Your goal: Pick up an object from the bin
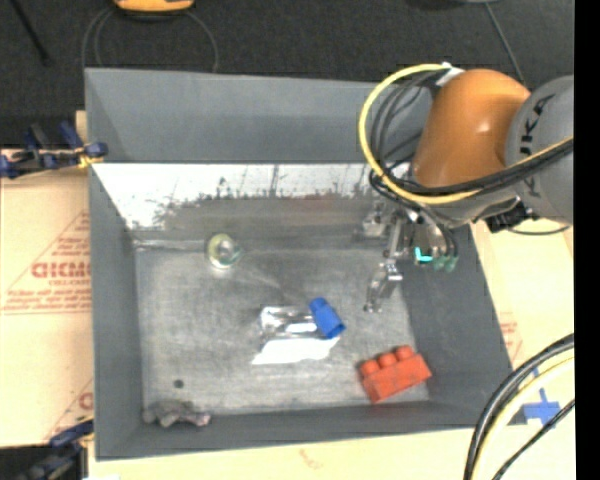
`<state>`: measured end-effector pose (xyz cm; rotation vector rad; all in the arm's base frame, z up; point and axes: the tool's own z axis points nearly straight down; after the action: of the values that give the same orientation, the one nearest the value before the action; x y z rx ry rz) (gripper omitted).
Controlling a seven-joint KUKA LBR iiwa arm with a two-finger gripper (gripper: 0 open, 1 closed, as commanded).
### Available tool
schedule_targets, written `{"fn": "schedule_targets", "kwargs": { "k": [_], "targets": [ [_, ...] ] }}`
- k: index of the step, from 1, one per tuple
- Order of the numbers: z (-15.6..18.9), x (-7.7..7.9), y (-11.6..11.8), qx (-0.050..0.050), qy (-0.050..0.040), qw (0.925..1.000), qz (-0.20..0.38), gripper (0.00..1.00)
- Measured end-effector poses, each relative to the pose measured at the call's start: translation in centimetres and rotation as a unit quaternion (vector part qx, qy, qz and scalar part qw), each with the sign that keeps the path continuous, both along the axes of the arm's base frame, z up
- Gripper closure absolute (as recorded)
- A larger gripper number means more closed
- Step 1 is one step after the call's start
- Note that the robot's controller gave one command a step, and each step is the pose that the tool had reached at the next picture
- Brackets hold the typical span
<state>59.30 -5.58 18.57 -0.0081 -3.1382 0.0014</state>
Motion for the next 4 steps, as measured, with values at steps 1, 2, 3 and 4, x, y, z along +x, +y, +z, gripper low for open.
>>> {"fn": "schedule_targets", "kwargs": {
  "k": [1,2,3,4],
  "targets": [
    [-7.2,-1.9,2.4,-0.001,-0.0072,0.9874,-0.158,0.0],
    [-7.4,-2.3,4.9,-0.001,-0.0075,0.9858,-0.168,0.0],
    [-7.2,-3.3,7.7,0.0,-0.0013,0.9606,-0.278,0.0],
    [-11.3,-1.6,9.4,-0.002,-0.0023,0.9747,-0.223,0.0]
  ]
}}
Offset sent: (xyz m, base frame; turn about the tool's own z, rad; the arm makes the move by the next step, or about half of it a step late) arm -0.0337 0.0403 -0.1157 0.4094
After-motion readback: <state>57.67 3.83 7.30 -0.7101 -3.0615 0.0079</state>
